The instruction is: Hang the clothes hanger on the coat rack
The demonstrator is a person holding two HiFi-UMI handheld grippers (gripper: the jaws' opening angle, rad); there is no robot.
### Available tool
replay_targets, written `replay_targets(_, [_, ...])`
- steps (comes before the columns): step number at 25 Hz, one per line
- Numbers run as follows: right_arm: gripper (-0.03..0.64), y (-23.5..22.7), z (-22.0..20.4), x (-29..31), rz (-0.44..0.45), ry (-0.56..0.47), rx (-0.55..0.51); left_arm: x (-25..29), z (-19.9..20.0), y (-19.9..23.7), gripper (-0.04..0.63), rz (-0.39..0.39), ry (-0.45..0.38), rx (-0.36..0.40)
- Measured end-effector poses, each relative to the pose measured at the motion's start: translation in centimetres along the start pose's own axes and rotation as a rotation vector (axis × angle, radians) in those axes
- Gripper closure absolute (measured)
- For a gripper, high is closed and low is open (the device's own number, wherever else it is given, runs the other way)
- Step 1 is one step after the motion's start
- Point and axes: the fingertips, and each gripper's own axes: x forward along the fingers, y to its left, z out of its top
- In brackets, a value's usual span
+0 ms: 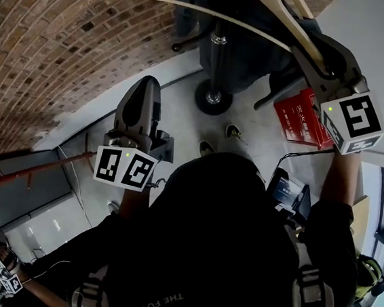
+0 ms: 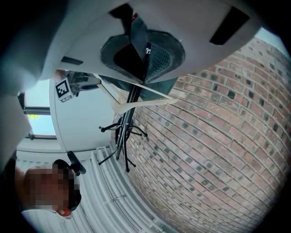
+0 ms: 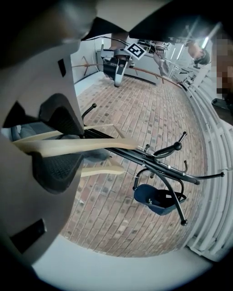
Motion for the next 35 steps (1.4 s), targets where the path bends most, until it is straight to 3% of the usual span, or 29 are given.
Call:
replay_targets(11, [0.485,-2.2,4.3,-3.9,-0.303,-0.186,-0.067,0.6,-0.4,-1.1,0.565,-0.026,0.009,-0.002])
replay_targets(13, [0.53,-1.7,4.3,-4.4,-0.319,-0.204,-0.041,0.7,-0.4,-1.0,0.565,-0.028,0.012,-0.003])
replay_targets(15, [0.58,-1.1,3.7,-4.7,-0.312,-0.216,0.006,0.6,-0.6,-0.9,0.565,-0.027,0.015,-0.003])
replay_targets(21, [0.598,1.2,1.5,-4.1,-0.204,-0.216,0.206,0.8,-0.8,-1.3,0.565,-0.036,0.016,-0.008])
replay_targets(35, [0.598,2.7,1.0,-3.5,-0.165,-0.207,0.216,0.2,-0.9,-1.5,0.565,-0.029,0.018,0.001])
